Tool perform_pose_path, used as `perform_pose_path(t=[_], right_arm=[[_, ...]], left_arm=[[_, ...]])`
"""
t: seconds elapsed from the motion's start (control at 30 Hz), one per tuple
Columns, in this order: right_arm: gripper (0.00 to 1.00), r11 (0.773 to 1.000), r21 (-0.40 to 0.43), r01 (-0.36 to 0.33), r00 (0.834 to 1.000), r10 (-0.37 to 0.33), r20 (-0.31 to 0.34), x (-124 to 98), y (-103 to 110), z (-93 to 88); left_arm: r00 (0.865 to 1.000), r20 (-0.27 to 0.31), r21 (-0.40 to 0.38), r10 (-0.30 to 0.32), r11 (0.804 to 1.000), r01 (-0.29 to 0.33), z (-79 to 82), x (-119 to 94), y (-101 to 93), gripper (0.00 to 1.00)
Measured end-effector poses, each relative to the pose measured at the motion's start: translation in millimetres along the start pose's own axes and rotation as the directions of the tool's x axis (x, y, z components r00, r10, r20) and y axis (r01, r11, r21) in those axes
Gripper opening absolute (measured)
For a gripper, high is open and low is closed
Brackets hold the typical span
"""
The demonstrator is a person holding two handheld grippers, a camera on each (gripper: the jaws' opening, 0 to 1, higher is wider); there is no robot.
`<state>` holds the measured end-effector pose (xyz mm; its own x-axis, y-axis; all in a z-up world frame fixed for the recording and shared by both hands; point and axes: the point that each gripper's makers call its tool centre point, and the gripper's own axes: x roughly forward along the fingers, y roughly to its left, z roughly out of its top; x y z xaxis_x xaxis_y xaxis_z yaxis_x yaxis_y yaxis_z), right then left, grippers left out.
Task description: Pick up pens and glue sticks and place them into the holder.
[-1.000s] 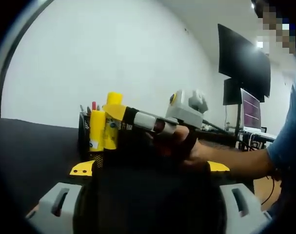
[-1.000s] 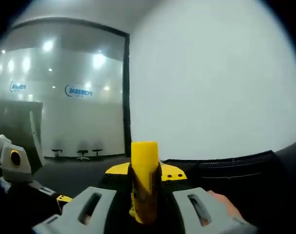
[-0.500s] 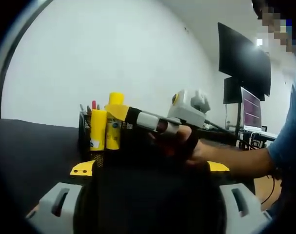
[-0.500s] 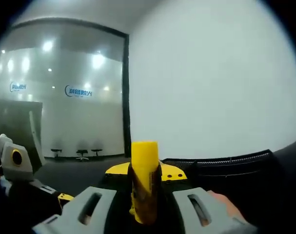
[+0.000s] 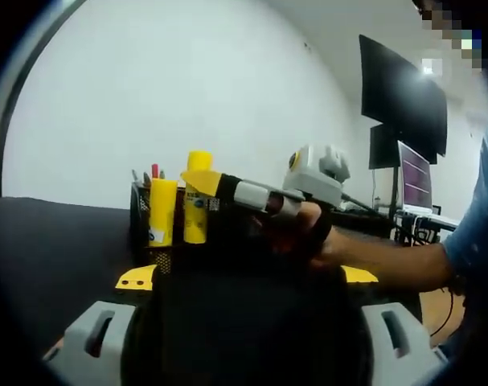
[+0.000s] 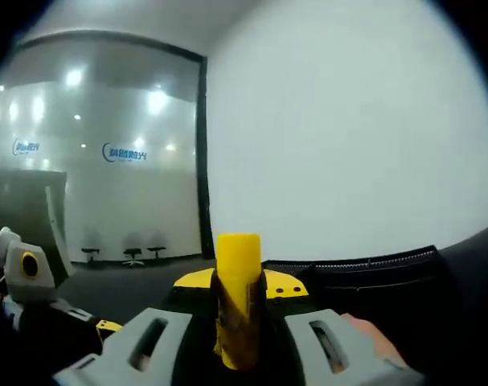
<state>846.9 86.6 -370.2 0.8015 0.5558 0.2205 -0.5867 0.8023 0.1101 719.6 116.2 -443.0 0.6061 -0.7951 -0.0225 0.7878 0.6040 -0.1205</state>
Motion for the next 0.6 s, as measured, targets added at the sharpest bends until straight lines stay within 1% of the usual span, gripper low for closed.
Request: perform_pose_path(t=[0.13,0.27,0.37,0.43,0.5,0.6], right_arm=[[0.18,1.0,0.001,-0.004,1.0,0.004,0.008,3.5,3.4,0.9],[0.18,1.0,0.004,-0.001,1.0,0.001,0.029,3.8,5.5,6.6],[0.18,0.999,0.032,-0.009,0.999,0.007,0.053,4.0,6.4,12.1],[0.18,1.0,0.018,0.0,0.998,-0.001,0.063,7.1,4.0,14.9],[0.18,1.0,0.005,0.008,0.998,-0.008,0.066,8.4,2.2,14.0],[0.18,1.0,0.015,0.015,0.998,-0.016,0.058,9.5,0.9,8.0]], left_arm=[[1.0,0.0,-0.002,0.003,1.0,-0.003,0.7,-0.3,-0.4,0.85],[1.0,-0.002,-0.002,0.004,1.0,-0.004,0.5,0.4,1.2,0.85],[1.0,-0.006,-0.001,0.005,1.0,-0.005,-0.2,1.0,2.2,0.85],[1.0,-0.009,0.0,0.005,1.0,-0.005,-0.5,2.0,4.1,0.85],[1.0,-0.011,0.002,0.007,1.0,-0.007,-0.3,2.7,6.1,0.85],[1.0,-0.013,0.003,0.01,1.0,-0.01,-0.4,3.0,7.6,0.84]])
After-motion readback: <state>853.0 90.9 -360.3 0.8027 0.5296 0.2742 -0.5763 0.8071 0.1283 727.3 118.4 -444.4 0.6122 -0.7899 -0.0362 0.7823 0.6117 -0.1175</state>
